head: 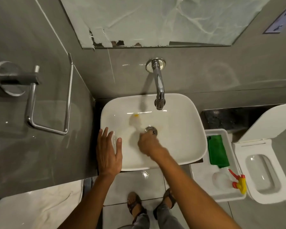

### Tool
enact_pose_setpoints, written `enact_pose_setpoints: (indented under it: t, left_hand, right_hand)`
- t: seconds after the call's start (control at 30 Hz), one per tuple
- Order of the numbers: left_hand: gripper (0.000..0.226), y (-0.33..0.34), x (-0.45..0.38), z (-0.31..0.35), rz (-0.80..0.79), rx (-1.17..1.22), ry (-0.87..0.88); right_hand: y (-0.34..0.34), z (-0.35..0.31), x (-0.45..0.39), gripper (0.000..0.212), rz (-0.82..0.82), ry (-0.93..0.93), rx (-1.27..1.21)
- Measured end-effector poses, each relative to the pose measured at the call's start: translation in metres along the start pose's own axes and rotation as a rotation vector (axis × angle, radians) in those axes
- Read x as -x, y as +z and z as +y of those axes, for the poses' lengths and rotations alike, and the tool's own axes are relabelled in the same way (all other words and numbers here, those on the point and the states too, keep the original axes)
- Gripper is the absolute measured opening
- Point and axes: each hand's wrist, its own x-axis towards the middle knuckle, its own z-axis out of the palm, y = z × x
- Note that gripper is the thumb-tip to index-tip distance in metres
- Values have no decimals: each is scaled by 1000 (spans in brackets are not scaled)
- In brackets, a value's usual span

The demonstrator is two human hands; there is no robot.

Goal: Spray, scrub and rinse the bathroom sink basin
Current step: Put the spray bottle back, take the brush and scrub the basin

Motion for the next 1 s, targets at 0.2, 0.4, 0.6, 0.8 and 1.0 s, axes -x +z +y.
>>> enact_pose_setpoints:
  t: [0.2, 0.4, 0.6, 0.8, 1.0]
  left_hand:
    - [64, -2, 2, 0, 9, 34, -4]
    - [67, 1, 2, -2, 26, 38, 12]
    - [75, 3, 1, -4, 38, 47, 7]
    - [73, 3, 2, -4, 14, 64, -31]
    - [69, 5, 3, -6, 4, 73, -26]
  right_hand:
    - [-53, 75, 14, 43, 74, 173, 254]
    - [22, 40, 61, 41, -217, -5, 326]
    - [13, -15, -10, 44, 25, -74, 150]
    - [-60, 71, -10, 43, 104, 160, 360]
    - [-10, 63, 53, 39, -223, 32, 541]
